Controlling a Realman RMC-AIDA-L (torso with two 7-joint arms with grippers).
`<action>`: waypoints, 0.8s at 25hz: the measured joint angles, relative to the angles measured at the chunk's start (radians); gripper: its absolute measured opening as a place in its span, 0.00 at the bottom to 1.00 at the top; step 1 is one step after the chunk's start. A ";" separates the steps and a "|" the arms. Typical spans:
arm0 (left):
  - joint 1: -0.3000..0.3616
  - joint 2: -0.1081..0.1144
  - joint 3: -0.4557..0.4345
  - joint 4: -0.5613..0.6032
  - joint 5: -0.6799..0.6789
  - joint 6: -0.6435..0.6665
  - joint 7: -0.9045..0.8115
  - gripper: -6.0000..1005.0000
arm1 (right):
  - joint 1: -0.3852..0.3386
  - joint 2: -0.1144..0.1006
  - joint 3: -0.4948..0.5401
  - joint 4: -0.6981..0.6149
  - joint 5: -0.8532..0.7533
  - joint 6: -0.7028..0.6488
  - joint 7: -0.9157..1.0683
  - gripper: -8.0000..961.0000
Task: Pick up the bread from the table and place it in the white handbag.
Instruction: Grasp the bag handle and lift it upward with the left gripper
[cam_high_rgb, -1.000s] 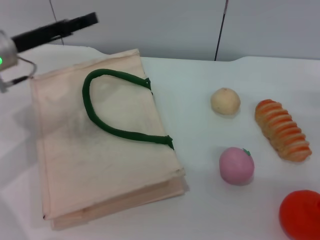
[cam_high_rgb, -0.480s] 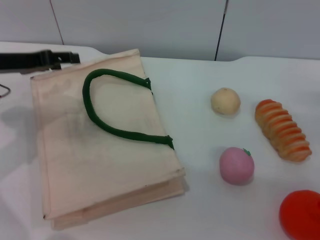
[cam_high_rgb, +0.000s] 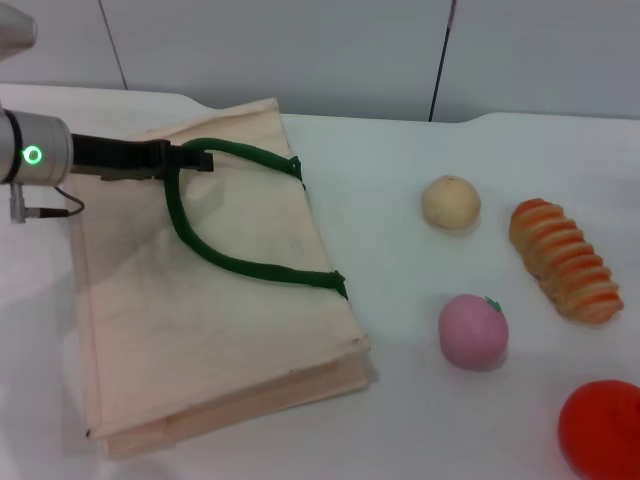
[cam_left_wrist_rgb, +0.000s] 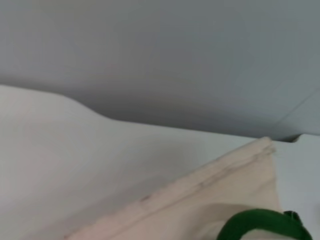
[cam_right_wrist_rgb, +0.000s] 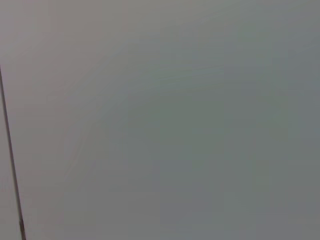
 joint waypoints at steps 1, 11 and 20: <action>0.000 -0.001 0.000 0.001 0.002 -0.003 -0.002 0.76 | 0.001 0.000 0.000 0.001 0.000 0.000 0.000 0.92; -0.010 -0.008 0.000 0.068 0.020 -0.081 -0.021 0.76 | 0.002 0.000 0.000 0.000 0.001 0.000 0.000 0.92; -0.011 -0.009 0.000 0.074 0.021 -0.083 -0.028 0.68 | 0.003 0.000 0.000 -0.002 0.002 0.000 0.000 0.92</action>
